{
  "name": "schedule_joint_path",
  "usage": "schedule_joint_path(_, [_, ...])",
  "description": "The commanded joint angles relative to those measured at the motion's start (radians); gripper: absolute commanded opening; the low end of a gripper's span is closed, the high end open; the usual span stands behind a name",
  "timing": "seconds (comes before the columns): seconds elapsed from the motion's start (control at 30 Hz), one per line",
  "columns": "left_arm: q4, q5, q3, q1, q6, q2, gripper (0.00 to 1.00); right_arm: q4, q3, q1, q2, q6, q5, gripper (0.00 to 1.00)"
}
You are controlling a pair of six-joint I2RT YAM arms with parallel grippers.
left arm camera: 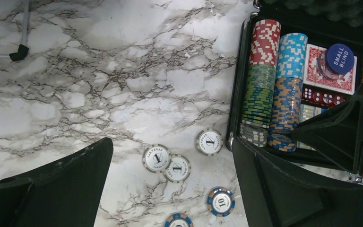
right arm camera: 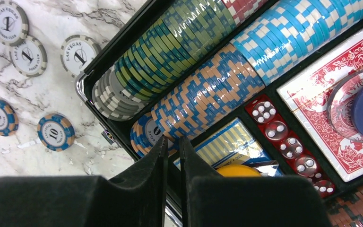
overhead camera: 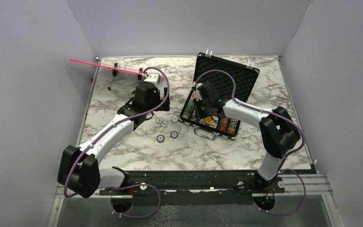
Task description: Pack up texas hold em set
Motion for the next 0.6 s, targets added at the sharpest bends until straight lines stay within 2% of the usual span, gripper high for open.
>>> schedule_joint_path(0.0, [-0.015, 0.002, 0.008, 0.008, -0.019, -0.004, 0.99, 0.013, 0.012, 0.007, 0.038, -0.023, 0.029, 0.14])
schedule_joint_path(0.17, [-0.023, 0.014, 0.015, 0.01, -0.017, 0.021, 0.99, -0.022, 0.014, 0.009, 0.061, -0.035, 0.058, 0.12])
schedule_joint_path(0.27, [-0.023, 0.02, 0.016, 0.011, -0.02, 0.026, 0.99, -0.047, 0.029, 0.009, 0.042, -0.03, 0.054, 0.14])
schedule_joint_path(0.43, [-0.031, 0.022, 0.026, 0.015, -0.021, 0.022, 0.99, -0.11, 0.087, 0.012, -0.043, 0.019, 0.045, 0.34])
schedule_joint_path(0.57, [-0.06, 0.017, 0.032, 0.044, -0.062, 0.008, 0.99, -0.17, 0.137, 0.029, -0.067, 0.047, 0.039, 0.43])
